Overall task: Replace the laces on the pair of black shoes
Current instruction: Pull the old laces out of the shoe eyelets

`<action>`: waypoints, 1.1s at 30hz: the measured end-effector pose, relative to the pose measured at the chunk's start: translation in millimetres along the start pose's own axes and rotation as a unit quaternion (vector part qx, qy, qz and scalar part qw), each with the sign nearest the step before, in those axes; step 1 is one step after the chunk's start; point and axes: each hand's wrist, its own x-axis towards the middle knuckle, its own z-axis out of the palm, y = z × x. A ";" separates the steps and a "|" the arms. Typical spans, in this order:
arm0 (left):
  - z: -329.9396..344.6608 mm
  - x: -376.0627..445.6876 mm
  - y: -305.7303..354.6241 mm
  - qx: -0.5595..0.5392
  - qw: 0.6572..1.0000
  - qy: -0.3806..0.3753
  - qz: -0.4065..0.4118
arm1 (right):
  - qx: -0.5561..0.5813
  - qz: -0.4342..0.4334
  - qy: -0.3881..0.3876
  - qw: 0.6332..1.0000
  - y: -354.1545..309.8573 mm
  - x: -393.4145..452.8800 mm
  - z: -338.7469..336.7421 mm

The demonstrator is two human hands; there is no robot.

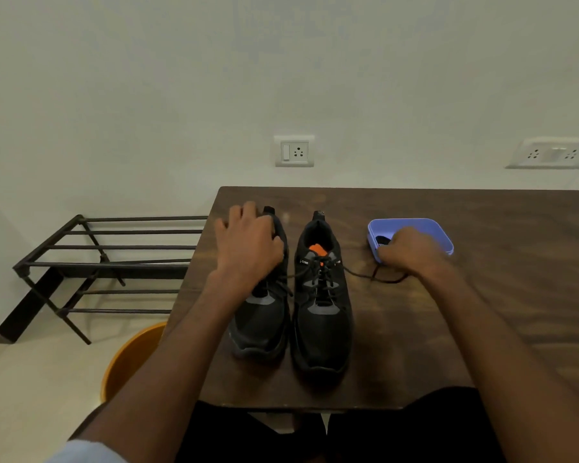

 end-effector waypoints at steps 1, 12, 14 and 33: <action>1.1 -1.4 4.1 0.001 1.000 0.003 0.023 | -0.040 -0.034 -0.027 0.998 -3.3 -0.7 4.9; 31.6 -10.6 41.1 -0.171 0.977 -0.050 0.113 | 0.005 -0.277 -0.128 0.952 -48.6 -24.3 23.1; 34.1 -9.7 42.6 -0.204 0.973 -0.054 0.091 | -0.008 -0.270 -0.110 0.957 -50.6 -25.5 25.0; -24.1 2.5 29.4 -0.769 0.631 -0.012 -0.102 | 0.030 -0.265 -0.077 0.961 -55.0 -27.5 25.6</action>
